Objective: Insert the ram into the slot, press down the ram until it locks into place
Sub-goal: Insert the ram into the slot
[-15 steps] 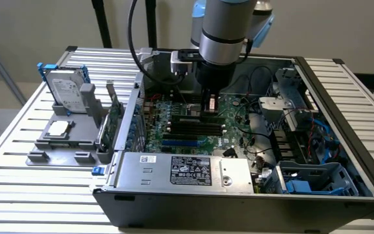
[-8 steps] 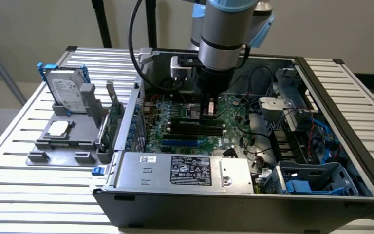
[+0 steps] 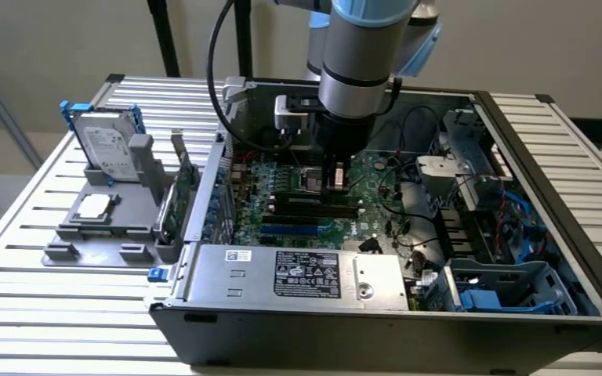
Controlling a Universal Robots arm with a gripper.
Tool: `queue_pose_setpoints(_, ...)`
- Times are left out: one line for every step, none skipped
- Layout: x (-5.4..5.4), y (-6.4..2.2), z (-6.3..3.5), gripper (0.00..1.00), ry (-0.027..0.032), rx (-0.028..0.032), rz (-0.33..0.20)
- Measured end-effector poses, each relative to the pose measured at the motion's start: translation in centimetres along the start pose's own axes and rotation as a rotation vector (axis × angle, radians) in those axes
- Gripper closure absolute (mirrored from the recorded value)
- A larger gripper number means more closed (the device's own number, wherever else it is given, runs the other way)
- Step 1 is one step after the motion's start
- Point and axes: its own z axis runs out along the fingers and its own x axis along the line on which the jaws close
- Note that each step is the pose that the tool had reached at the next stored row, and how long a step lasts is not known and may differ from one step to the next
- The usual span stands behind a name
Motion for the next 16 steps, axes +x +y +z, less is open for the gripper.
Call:
queue_pose_setpoints(0.00,0.00,0.02,0.87,-0.0002,0.0002,0.000)
queue_pose_setpoints(0.00,-0.01,0.04,0.87,-0.0003,0.0006,0.000)
queue_pose_setpoints(0.00,0.00,0.06,0.87,-0.0002,0.0011,0.000)
queue_pose_setpoints(0.00,0.00,0.09,0.87,-0.0003,0.0019,0.000)
queue_pose_setpoints(0.00,0.00,0.10,0.87,-0.0002,0.0027,0.000)
queue_pose_setpoints(0.00,-0.01,0.12,0.87,-0.0002,0.0034,0.000)
queue_pose_setpoints(0.00,-0.01,0.14,0.87,-0.0001,0.0041,-0.001)
queue_pose_setpoints(0.00,-0.01,0.16,0.87,-0.0002,0.0047,-0.001)
queue_pose_setpoints(0.01,-0.01,0.18,0.87,-0.0003,0.0053,-0.001)
queue_pose_setpoints(0.02,-0.01,0.19,0.87,-0.0003,0.0058,-0.001)
queue_pose_setpoints(0.03,-0.01,0.22,0.87,-0.0003,0.0063,-0.001)
queue_pose_setpoints(0.04,-0.01,0.25,0.87,-0.0002,0.0068,-0.001)
queue_pose_setpoints(0.06,-0.01,0.29,0.87,-0.0003,0.0073,-0.001)
queue_pose_setpoints(0.06,-0.01,0.32,0.87,-0.0003,0.0076,-0.001)
queue_pose_setpoints(0.07,-0.02,0.36,0.87,-0.0002,0.0079,-0.001)
queue_pose_setpoints(0.08,-0.02,0.38,0.87,-0.0002,0.0082,-0.001)
